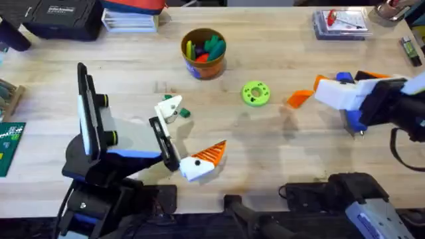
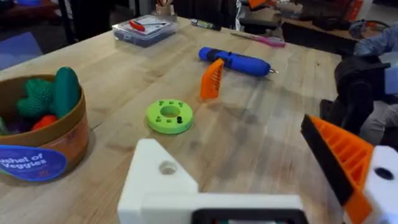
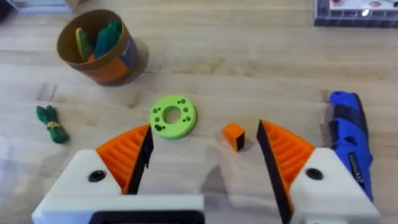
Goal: Pick up the gripper from the table and insert it into the empty holder that is missing its gripper. Then pick up a screw, insert it into the mounting hole, and use the screwdriver to tighten it. Finally, clean up the table by picking up the vegetable and placing it into the bucket.
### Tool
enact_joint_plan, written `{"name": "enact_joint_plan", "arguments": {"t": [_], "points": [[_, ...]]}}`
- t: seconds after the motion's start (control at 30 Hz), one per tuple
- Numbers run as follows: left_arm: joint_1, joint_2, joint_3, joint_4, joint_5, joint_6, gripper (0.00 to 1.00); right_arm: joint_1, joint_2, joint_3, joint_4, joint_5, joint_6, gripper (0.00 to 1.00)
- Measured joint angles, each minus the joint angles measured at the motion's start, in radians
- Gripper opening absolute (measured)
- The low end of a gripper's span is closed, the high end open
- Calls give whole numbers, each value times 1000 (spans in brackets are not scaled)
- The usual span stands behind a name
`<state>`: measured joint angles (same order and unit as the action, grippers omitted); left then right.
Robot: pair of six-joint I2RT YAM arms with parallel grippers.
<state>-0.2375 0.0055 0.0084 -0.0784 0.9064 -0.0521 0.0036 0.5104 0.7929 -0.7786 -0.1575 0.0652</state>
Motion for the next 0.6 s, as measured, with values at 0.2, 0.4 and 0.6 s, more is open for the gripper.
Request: {"name": "enact_joint_plan", "arguments": {"t": [0.2, 0.4, 0.6], "points": [[0, 0, 0, 0, 6, 0, 986, 0, 1, 0, -28, -9, 12, 993], [0, 0, 0, 0, 11, 0, 987, 0, 171, 55, -118, -3, -72, 993], [0, 0, 0, 0, 11, 0, 986, 2, 531, 184, -211, 45, -269, 993]]}}
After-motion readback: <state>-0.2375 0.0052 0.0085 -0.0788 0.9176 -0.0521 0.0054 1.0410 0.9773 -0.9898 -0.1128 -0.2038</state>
